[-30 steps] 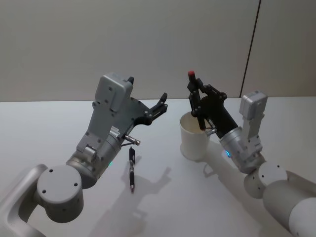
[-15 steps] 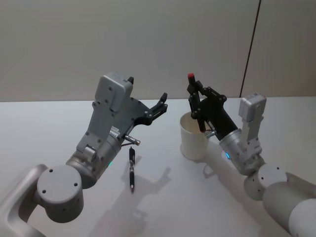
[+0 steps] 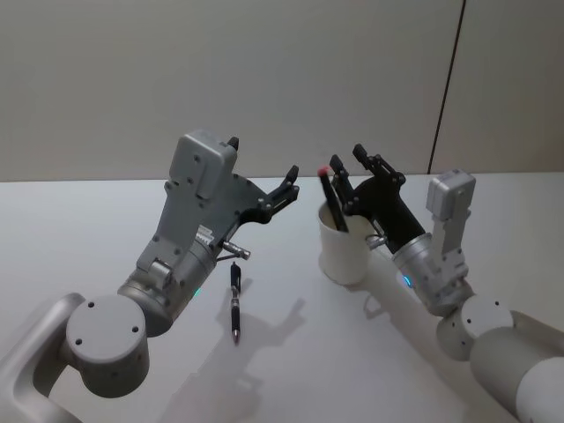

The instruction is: Place the pen into the pen holder.

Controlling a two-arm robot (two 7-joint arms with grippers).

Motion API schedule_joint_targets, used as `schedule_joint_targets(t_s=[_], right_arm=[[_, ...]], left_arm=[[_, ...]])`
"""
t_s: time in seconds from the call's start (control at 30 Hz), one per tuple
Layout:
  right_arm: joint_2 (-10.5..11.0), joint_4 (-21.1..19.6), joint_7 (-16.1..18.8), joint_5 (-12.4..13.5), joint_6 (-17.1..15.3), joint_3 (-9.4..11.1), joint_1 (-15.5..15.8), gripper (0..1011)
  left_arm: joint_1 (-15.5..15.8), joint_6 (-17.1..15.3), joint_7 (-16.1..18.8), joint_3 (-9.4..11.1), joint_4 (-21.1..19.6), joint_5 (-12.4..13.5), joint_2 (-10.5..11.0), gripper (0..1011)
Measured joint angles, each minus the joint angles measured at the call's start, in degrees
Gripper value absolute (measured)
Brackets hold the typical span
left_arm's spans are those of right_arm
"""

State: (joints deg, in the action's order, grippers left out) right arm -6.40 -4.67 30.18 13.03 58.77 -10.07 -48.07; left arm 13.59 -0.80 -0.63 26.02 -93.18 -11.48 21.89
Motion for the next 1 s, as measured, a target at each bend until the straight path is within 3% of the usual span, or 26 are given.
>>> schedule_joint_targets(t_s=[0.1, 0.63, 0.83, 1.0], right_arm=[[0.0, 0.0, -0.1, -0.1, 0.0, 0.1, 0.0, 465], [0.5, -0.1, 0.3, -0.5, 0.0, 1.2, 0.4, 972], [0.8, -0.8, 0.9, -0.4, -0.5, 1.9, 0.5, 1001], [1.3, -3.2, 1.3, -0.3, -3.1, 2.6, 1.3, 1001]], left_arm=[[0.0, 0.0, 0.0, 0.0, 0.0, 0.0, 0.0, 1003], [0.0, 0.0, 0.0, 0.0, 0.0, 0.0, 0.0, 1003], [0.0, 0.0, 0.0, 0.0, 0.0, 0.0, 0.0, 1003], [0.0, 0.0, 0.0, 0.0, 0.0, 0.0, 0.0, 1003]])
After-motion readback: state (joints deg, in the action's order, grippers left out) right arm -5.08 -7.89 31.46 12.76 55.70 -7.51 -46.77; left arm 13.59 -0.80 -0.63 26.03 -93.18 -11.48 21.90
